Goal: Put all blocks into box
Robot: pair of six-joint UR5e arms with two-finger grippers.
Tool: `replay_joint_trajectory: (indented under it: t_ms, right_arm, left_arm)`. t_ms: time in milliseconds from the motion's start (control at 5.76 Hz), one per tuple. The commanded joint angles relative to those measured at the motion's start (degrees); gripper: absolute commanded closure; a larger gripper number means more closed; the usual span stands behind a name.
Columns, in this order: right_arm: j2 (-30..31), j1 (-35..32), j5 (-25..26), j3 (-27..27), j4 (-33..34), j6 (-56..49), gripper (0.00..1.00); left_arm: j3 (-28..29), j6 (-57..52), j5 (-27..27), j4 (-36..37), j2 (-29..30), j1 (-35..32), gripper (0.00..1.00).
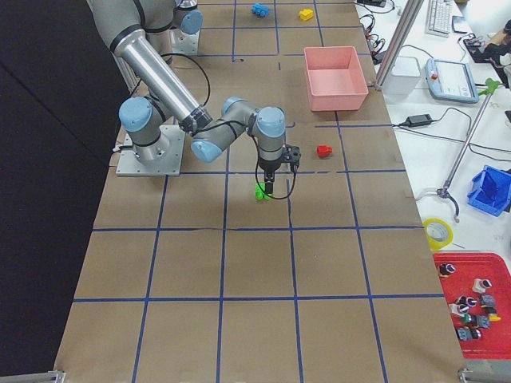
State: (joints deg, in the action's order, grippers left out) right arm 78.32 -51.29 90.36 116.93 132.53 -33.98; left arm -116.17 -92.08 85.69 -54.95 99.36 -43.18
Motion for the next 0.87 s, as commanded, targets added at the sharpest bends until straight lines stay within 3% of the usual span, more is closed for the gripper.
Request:
replay_joint_trajectory:
  t_ms: [0,174,694]
  right_arm:
    - [-2.1,0.1,0.0,1.9,5.8,-0.1,0.01]
    - [-2.9,0.1,0.0,2.4,6.0,-0.2,0.0]
    - [-4.5,0.1,0.0,4.4,6.8,-0.4,0.01]
  left_arm:
    - [-0.2,2.4,-2.2,4.7,4.8,-0.1,0.01]
    - [-0.2,2.6,-2.3,11.1,8.9,-0.4,0.01]
    - [-0.5,3.3,-3.3,12.1,11.1,-1.6,0.02]
